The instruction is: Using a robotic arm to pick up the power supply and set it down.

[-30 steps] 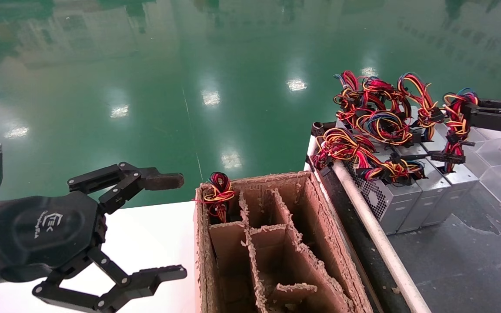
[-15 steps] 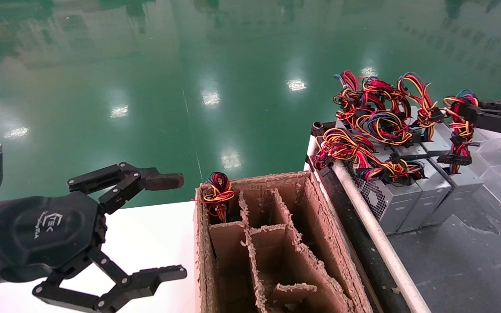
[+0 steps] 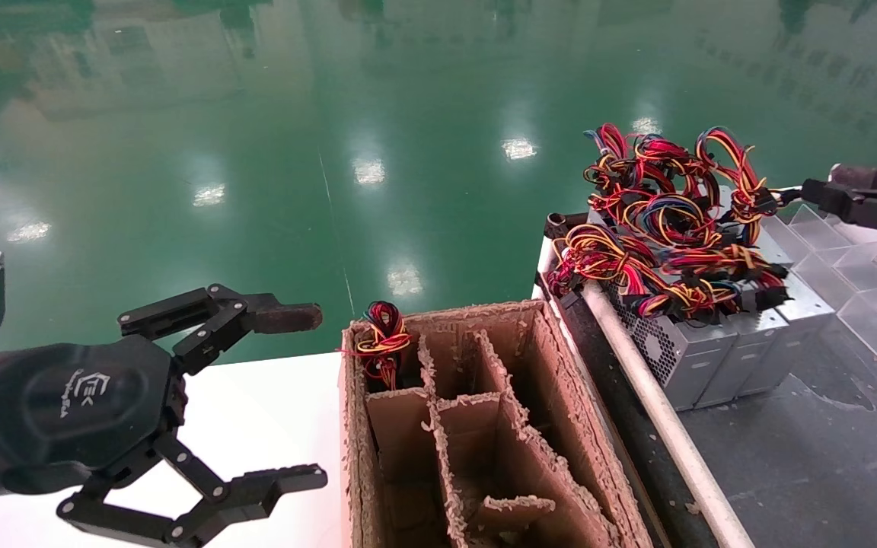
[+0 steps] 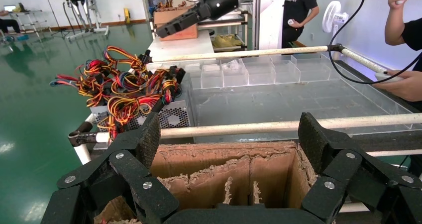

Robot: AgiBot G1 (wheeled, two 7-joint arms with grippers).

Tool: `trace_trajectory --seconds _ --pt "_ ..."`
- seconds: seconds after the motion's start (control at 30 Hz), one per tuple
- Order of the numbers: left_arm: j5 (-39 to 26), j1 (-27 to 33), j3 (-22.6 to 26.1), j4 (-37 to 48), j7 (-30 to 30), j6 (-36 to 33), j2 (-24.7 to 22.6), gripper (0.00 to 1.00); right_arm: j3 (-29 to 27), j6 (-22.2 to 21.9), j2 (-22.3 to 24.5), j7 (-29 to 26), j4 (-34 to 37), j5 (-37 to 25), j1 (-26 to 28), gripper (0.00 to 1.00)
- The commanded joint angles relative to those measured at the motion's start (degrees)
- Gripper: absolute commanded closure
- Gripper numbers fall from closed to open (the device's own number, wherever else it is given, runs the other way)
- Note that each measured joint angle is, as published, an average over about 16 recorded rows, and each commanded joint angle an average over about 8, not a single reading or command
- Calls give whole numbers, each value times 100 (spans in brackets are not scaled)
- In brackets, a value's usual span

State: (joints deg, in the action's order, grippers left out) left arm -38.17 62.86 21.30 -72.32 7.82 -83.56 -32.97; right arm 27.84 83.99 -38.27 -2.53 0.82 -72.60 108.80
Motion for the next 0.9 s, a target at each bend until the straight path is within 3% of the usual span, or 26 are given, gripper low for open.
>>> trace_trajectory --seconds 0.03,0.4,0.9 --pt "0 0 0 0 0 0 0 0 -20 -10 5 -21 2 29 18 0" --pt "2 -1 0 2 -1 1 0 0 -392 667 104 -178 -184 611 -155 0" --pt "3 0 1 3 -1 1 1 0 -600 560 161 -345 -2026 1247 -1318 0"
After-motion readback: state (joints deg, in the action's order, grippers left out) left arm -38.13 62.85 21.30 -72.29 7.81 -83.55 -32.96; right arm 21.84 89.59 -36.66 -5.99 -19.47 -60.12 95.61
